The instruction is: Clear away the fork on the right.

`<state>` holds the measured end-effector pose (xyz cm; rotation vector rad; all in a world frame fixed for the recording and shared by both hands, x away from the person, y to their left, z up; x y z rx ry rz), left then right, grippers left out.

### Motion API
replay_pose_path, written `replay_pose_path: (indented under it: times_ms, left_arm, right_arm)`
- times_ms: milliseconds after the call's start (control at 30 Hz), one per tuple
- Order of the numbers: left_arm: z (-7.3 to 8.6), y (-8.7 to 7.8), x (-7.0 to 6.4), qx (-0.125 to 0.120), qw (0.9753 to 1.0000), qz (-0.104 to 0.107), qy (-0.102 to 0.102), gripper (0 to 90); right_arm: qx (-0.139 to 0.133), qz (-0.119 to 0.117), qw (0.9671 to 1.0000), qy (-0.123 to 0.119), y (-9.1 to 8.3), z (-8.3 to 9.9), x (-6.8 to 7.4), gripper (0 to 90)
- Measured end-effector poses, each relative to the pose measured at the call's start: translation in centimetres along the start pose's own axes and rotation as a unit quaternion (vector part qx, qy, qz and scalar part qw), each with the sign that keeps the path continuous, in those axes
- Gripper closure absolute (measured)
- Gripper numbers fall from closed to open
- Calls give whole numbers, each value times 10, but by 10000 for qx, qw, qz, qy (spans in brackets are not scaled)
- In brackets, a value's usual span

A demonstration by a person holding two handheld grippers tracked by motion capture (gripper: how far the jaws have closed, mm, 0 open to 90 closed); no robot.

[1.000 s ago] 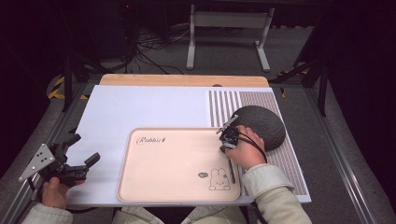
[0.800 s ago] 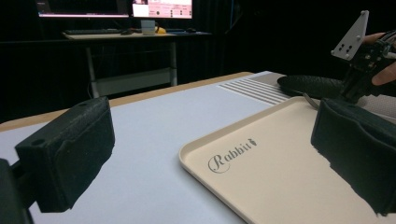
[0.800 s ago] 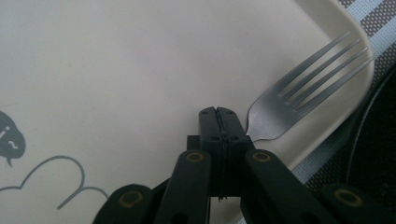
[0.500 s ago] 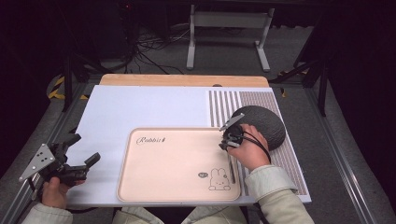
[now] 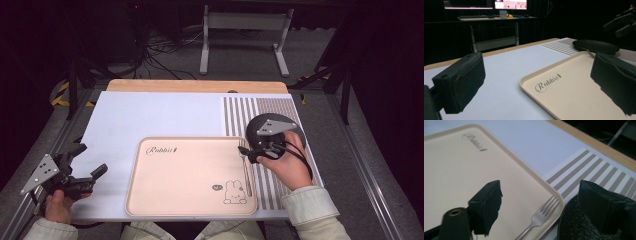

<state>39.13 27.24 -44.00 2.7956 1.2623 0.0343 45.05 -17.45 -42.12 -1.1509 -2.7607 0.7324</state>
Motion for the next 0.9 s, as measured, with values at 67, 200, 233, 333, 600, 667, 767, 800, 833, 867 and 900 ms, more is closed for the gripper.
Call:
replay_pose_path:
  times_ms: [67,200,233,333,600,667,767,800,833,867,900]
  left_arm:
    - [0,0,0,17,10000,-6,-6,4]
    - [1,0,0,25,10000,-7,-4,4]
    - [1,0,0,25,10000,-7,-4,4]
    - [0,0,1,-15,10000,-18,-12,4]
    - [0,0,1,-20,10000,-21,-8,4]
    - [0,-1,1,-16,10000,-20,-7,4]
    - [0,-1,1,-8,10000,-9,-2,4]
    - [0,0,0,-26,10000,-14,-2,4]
    - [0,0,0,-26,10000,-13,1,4]
    - [0,0,0,-31,10000,-10,1,3]
    - [0,0,0,-32,10000,-11,1,4]
  right_arm:
    - [-196,35,9998,-6,-7,-3,-2,171]
    - [-586,150,9981,66,-20,-5,-8,126]
    - [-674,196,9975,124,-24,-5,-10,120]
    - [-875,237,9957,197,-34,-3,-13,118]
    - [-1447,446,9881,267,-60,9,-24,117]
    - [-1638,479,9849,297,-68,16,-27,117]
    - [-1799,498,9820,292,-74,23,-29,116]
    - [-1869,523,9805,324,-77,28,-30,115]
    - [-1959,517,9785,390,-80,35,-31,112]
    - [-2014,529,9771,428,-82,41,-33,112]
    - [-2071,548,9755,501,-84,47,-35,112]
Point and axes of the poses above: each handheld gripper's, and its own axes: y roughly forward along the jaws, z roughly out of its underside, x roughly to its left, the point moved 10 cm from there along y, roughly forward along the jaws, and after that the axes turned 9 degrees about -x, right-handed, at the moved point
